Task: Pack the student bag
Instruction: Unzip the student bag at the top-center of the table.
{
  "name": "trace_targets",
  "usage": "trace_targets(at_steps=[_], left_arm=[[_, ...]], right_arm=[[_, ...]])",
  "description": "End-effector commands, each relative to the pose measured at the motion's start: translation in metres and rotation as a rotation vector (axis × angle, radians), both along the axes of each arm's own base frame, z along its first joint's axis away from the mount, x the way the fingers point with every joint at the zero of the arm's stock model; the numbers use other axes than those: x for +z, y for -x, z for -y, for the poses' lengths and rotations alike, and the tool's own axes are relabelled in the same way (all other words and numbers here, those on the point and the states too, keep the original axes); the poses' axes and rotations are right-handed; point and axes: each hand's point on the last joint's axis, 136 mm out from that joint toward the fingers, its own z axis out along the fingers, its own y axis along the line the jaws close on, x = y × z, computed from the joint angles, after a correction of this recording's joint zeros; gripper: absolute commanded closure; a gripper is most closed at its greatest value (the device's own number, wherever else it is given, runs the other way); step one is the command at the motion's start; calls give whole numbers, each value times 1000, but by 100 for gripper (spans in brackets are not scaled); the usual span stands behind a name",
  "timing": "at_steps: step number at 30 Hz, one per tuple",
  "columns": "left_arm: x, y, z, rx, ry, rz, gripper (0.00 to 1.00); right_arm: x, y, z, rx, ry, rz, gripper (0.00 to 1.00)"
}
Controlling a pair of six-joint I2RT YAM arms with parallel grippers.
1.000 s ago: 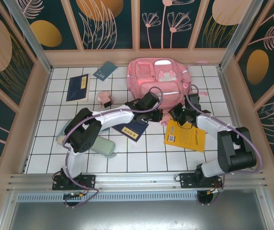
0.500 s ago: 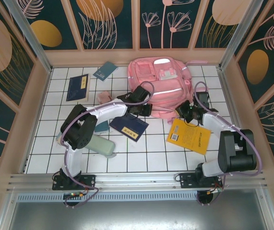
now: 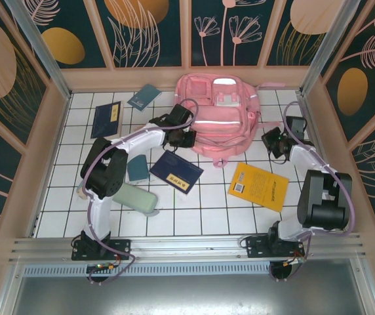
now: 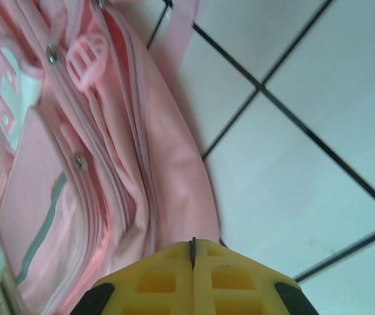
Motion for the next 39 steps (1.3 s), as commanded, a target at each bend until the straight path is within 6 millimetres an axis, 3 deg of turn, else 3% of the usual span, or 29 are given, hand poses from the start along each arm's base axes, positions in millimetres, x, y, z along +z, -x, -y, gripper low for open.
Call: trace_targets(at_steps=[1, 5, 9, 12, 17, 21, 25, 30, 34, 36, 39], left_arm=[[60, 28, 54, -87, 172, 43, 100], [71, 45, 98, -137, 305, 1, 100], [72, 50, 123, -177, 335, -6, 100], [63, 57, 135, -210, 334, -25, 100], [42, 67, 137, -233, 307, -51, 100], [34, 70, 130, -227, 283, -52, 100], [32, 75, 126, -233, 271, -53, 100], [26, 82, 120, -239, 235, -52, 100], [19, 86, 117, -246, 199, -51, 100], [18, 86, 115, -246, 189, -49, 100], [15, 84, 109, -234, 152, -37, 100]], right_arm=[[10, -17, 16, 5, 68, 17, 100], [21, -20, 9, 33, 34, 39, 98], [32, 1, -1, 36, -17, 52, 61], [28, 27, -21, 49, -95, 33, 50], [13, 64, -72, 113, -195, -36, 38], [6, 78, -108, 134, -282, -64, 36], [-3, 76, -121, 130, -297, -78, 34], [-10, 57, -129, 109, -357, -70, 32], [-21, 46, -133, 115, -325, -100, 35], [-26, 44, -132, 111, -307, -115, 51], [-32, 46, -125, 93, -263, -128, 86]])
